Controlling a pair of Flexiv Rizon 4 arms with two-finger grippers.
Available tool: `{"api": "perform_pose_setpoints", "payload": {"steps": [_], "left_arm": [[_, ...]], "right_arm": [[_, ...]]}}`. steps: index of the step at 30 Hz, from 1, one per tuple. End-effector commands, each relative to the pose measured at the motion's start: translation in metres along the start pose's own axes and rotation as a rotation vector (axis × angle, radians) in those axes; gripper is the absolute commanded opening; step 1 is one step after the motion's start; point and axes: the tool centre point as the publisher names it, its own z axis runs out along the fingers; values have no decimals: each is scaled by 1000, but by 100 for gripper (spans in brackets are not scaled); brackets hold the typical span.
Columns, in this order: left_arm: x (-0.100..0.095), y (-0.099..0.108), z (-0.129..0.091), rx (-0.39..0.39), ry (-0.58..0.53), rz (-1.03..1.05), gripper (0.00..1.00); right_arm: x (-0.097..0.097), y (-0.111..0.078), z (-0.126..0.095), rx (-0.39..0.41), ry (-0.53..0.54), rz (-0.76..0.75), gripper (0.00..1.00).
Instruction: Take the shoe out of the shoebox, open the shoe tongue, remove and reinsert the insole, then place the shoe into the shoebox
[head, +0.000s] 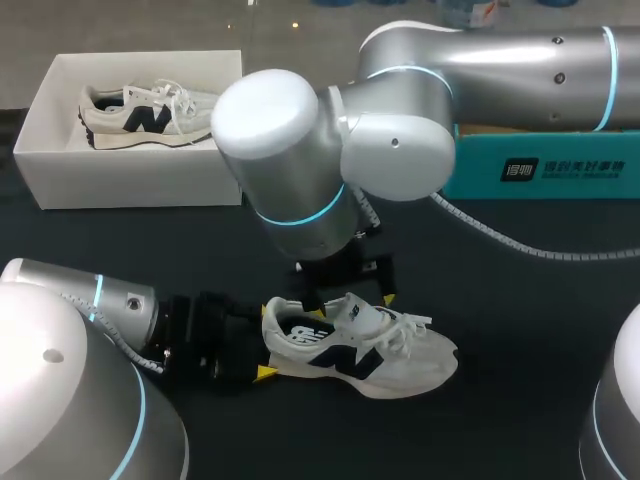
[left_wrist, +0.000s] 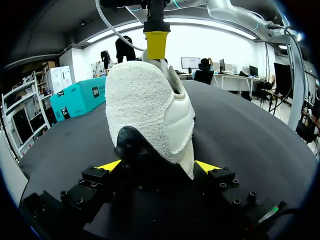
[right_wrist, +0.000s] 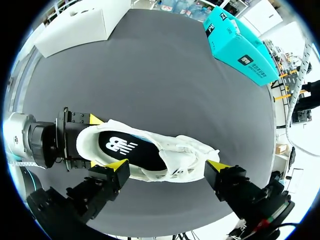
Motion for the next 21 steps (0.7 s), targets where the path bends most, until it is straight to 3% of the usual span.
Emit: {"api": "perform_pose_setpoints", "payload": {"steps": [1,7,21], "left_arm": [[1,2,2,-4,1,0,0],[1,2,2,-4,1,0,0],[1,2,2,-4,1,0,0]], "right_arm": [[10,-4,-15,-11,-138,627,100],[6,-5,-18,-23,-166,694,100],[-2,-14,0,-8,-154,772,100]]}}
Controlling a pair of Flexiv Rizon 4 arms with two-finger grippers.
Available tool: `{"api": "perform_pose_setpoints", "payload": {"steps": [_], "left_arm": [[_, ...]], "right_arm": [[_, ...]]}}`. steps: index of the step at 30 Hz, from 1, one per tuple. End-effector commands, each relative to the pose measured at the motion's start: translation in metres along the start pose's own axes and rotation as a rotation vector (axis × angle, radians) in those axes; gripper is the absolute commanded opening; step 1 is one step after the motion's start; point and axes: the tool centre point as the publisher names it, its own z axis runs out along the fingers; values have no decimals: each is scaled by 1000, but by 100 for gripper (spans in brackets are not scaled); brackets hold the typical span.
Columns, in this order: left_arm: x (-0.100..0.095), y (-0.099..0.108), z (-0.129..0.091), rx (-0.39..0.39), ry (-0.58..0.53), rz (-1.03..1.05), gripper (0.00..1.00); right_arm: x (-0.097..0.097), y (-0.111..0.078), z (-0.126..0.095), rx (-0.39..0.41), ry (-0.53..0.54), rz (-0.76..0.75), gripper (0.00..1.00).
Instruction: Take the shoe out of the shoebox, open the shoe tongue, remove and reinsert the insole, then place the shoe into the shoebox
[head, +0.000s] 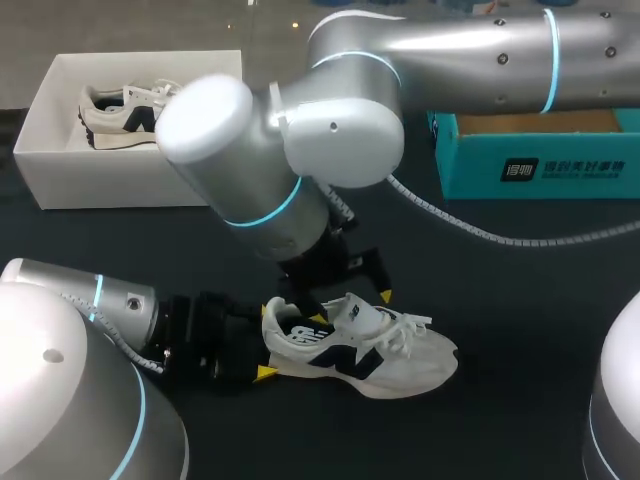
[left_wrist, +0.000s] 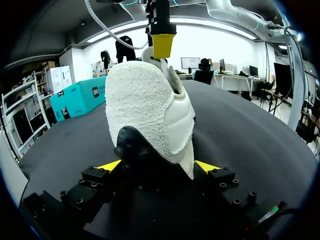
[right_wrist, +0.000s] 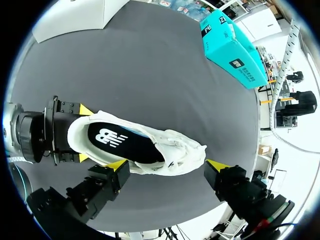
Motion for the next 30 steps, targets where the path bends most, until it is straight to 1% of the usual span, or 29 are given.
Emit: {"api": "perform_pose_setpoints", "payload": {"steps": [1,6,10,12,13,14,22,30], "left_arm": [[1,2,2,-4,1,0,0],[1,2,2,-4,1,0,0],[1,2,2,-4,1,0,0],[1,2,2,-4,1,0,0],[1,2,2,-4,1,0,0],[1,2,2,-4,1,0,0],[1,2,2,-4,1,0,0],[1,2,2,-4,1,0,0]], "right_arm": [[0,-8,10,0,5,832,100],[-2,-8,17,5,11,858,100],[-3,-5,21,0,27,875,100],[-4,-4,21,-2,31,876,40],[-5,-4,20,-3,34,881,15],[-6,-4,20,-3,36,883,0],[-21,-8,23,-1,39,912,0],[-41,-13,23,-6,39,959,0]]}}
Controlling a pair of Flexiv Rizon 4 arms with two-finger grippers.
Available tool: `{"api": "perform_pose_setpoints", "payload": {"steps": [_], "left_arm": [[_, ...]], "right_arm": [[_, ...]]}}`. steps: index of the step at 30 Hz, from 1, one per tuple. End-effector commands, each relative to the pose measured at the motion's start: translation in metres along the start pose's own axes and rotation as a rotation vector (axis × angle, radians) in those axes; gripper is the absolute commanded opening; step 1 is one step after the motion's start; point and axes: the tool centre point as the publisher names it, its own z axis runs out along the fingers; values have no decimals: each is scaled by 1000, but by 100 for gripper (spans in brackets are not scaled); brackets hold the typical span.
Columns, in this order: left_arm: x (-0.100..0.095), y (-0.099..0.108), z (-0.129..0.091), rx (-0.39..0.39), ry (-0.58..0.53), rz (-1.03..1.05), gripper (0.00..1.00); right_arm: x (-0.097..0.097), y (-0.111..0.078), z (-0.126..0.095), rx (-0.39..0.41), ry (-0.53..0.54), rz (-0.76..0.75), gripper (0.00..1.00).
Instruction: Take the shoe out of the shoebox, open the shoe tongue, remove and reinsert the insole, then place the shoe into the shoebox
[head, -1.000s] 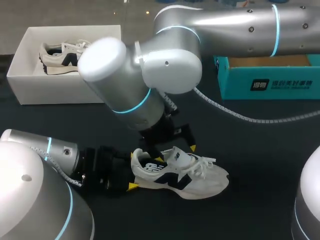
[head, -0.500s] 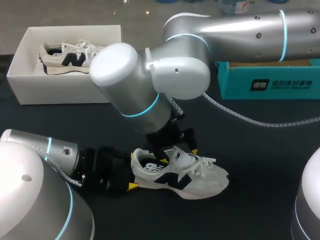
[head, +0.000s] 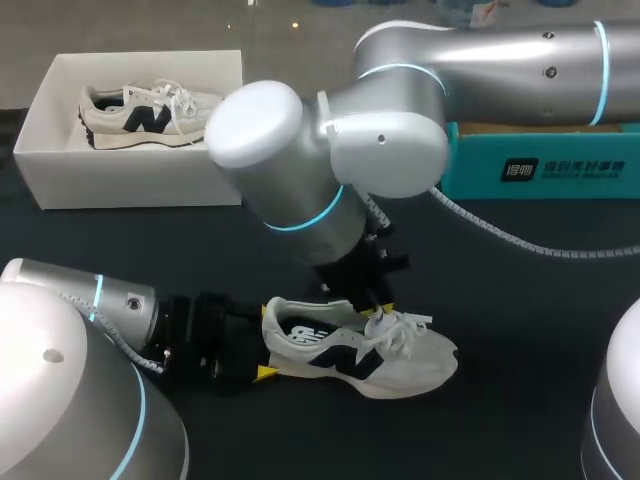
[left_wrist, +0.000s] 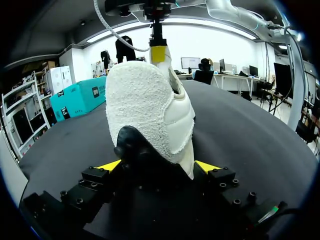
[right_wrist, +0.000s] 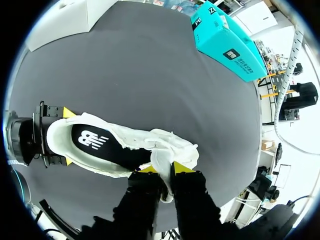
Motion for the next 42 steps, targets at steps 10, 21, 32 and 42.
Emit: {"api": "perform_pose_setpoints", "payload": {"steps": [10,21,32,42], "left_arm": [[1,2,2,-4,1,0,0],[1,2,2,-4,1,0,0],[1,2,2,-4,1,0,0],[1,2,2,-4,1,0,0]], "right_arm": [[-12,-8,4,-6,29,911,44],[-23,-11,15,20,31,943,47],[-21,-6,7,-12,64,935,100],[-11,10,-26,-147,339,630,100]]}}
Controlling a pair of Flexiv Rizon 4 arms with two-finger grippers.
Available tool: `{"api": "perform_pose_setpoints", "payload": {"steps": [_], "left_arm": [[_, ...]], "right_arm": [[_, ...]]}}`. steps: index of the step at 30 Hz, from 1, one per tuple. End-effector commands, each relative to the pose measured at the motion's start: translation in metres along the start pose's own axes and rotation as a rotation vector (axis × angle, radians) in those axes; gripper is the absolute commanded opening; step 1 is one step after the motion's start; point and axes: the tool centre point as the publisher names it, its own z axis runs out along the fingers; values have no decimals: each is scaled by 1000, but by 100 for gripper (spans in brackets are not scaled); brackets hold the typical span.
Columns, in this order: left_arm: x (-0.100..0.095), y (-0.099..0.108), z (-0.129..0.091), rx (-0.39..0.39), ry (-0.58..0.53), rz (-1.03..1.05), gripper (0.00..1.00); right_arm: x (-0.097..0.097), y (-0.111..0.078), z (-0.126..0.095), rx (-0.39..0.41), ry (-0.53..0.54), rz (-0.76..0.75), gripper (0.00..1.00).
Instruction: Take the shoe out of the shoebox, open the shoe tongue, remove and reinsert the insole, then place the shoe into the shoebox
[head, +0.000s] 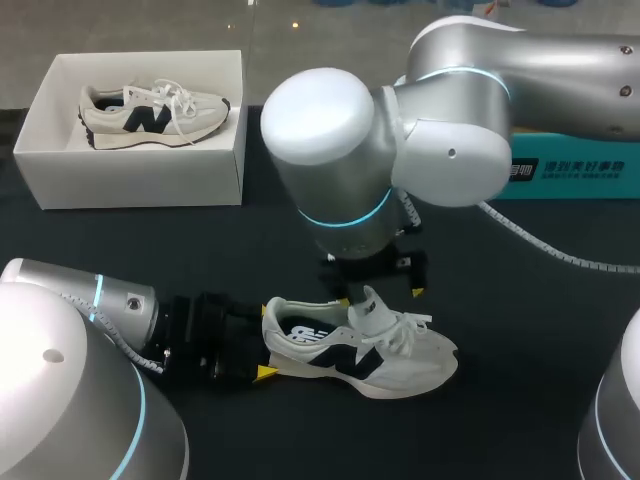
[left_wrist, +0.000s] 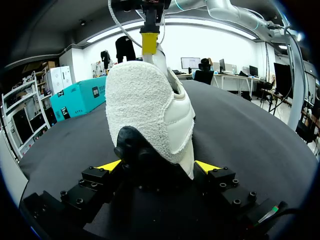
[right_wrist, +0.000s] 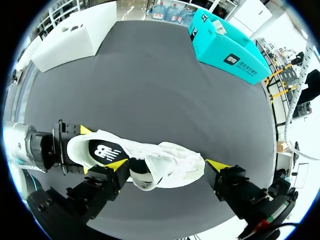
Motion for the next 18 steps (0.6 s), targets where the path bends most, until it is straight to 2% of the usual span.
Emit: {"api": "perform_pose_setpoints", "payload": {"steps": [1,4,8,9,18], "left_arm": [[1,2,2,-4,1,0,0],[1,2,2,-4,1,0,0],[1,2,2,-4,1,0,0],[1,2,2,-4,1,0,0],[1,2,2,-4,1,0,0]], "right_arm": [[-6,-2,-13,-71,187,520,100],[-1,1,-17,-86,358,371,100],[1,4,-11,-23,426,276,100],[0,4,-9,8,392,291,100],[0,4,-9,8,392,291,100]]}}
